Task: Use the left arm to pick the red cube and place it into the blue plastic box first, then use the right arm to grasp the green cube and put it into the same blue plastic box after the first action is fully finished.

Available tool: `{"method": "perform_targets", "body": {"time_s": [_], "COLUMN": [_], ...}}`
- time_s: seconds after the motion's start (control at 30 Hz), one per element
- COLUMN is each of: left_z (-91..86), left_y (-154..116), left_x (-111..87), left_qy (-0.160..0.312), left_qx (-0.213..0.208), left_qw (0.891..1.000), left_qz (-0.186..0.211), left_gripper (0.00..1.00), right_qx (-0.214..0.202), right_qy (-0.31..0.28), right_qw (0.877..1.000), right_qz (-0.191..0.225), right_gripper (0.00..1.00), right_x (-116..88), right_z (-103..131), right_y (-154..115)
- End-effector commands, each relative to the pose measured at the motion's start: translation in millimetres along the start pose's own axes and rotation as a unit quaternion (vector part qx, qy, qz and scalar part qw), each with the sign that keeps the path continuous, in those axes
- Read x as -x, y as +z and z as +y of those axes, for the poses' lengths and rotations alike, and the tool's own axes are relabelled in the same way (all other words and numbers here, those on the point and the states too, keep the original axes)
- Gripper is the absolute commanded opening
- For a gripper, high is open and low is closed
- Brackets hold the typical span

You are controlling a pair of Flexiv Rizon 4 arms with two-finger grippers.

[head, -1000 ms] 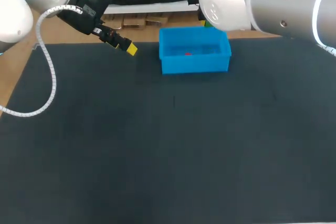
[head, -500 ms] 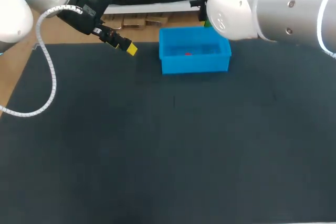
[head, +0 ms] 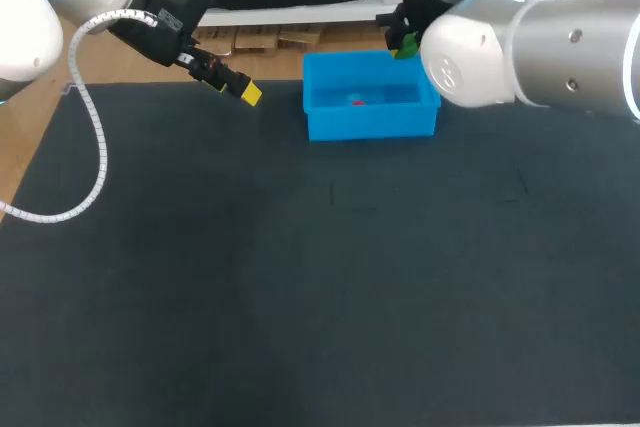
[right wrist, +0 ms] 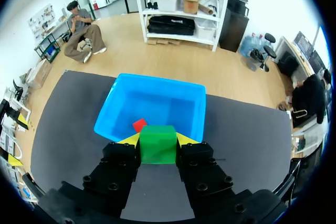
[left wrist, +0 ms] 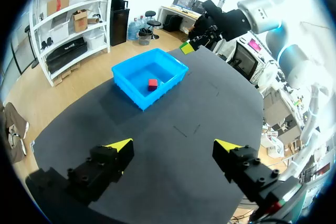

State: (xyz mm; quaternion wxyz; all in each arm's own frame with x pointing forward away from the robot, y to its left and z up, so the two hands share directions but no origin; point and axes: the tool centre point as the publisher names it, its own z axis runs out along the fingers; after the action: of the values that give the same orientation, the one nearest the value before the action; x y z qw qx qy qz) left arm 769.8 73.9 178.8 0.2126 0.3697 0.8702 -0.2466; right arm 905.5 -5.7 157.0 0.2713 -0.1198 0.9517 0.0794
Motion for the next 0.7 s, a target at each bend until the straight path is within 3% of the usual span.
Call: {"method": "perform_targets", "body": {"time_s": [0.03, 0.7], "left_z": [-0.3, -0.3], "left_y": [0, 0], "left_x": [-1.5, -1.5], "left_qy": [0.001, 0.001], "left_qx": [0.000, 0.000], "left_qw": [1.000, 1.000], "left_qz": [-0.002, -0.002], "left_gripper": [1.00, 1.00], "right_qx": [0.006, 0.020], "right_qy": [-0.003, -0.017], "right_qw": [1.000, 1.000], "right_qz": [-0.013, -0.017], "right_gripper": [0.00, 0.00], "right_x": [-4, 3], "right_z": [-4, -6], "right_y": [3, 28]}}
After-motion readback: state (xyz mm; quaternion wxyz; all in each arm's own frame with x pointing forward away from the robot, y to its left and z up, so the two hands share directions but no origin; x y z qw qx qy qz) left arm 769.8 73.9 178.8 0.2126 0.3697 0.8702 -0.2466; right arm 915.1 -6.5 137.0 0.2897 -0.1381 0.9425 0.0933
